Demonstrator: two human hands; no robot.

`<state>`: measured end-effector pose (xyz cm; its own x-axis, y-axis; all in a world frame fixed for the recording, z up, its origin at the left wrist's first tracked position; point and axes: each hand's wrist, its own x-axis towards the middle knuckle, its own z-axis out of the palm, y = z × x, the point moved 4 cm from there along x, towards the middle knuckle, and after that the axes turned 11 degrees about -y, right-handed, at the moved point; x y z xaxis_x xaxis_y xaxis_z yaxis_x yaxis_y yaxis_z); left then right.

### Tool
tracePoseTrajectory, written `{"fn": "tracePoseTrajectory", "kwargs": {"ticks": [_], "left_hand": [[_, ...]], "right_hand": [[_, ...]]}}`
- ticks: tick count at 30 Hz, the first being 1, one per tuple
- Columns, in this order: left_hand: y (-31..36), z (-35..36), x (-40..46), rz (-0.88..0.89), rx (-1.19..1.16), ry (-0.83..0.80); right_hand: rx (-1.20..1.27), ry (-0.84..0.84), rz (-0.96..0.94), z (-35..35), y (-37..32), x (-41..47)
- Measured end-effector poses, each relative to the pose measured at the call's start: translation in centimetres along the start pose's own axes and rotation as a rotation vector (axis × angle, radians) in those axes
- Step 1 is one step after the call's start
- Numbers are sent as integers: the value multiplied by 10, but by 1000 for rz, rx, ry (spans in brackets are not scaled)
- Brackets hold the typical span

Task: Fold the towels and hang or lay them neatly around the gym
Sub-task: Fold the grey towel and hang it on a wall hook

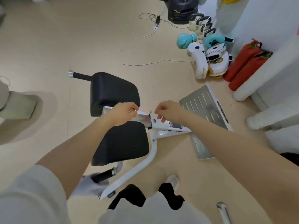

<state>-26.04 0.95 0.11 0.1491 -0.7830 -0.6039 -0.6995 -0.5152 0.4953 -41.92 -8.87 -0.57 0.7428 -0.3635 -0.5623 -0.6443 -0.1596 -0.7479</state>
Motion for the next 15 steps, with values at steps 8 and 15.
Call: {"fn": "tracePoseTrajectory", "kwargs": {"ticks": [8,15], "left_hand": [[-168,-15,-106,-139,-236,164],[-307,-6,-151,-146,-289,19]], "right_hand": [[-85,-225,-74,151,-88,61],[-172,-273,10,294,-126,96]]}}
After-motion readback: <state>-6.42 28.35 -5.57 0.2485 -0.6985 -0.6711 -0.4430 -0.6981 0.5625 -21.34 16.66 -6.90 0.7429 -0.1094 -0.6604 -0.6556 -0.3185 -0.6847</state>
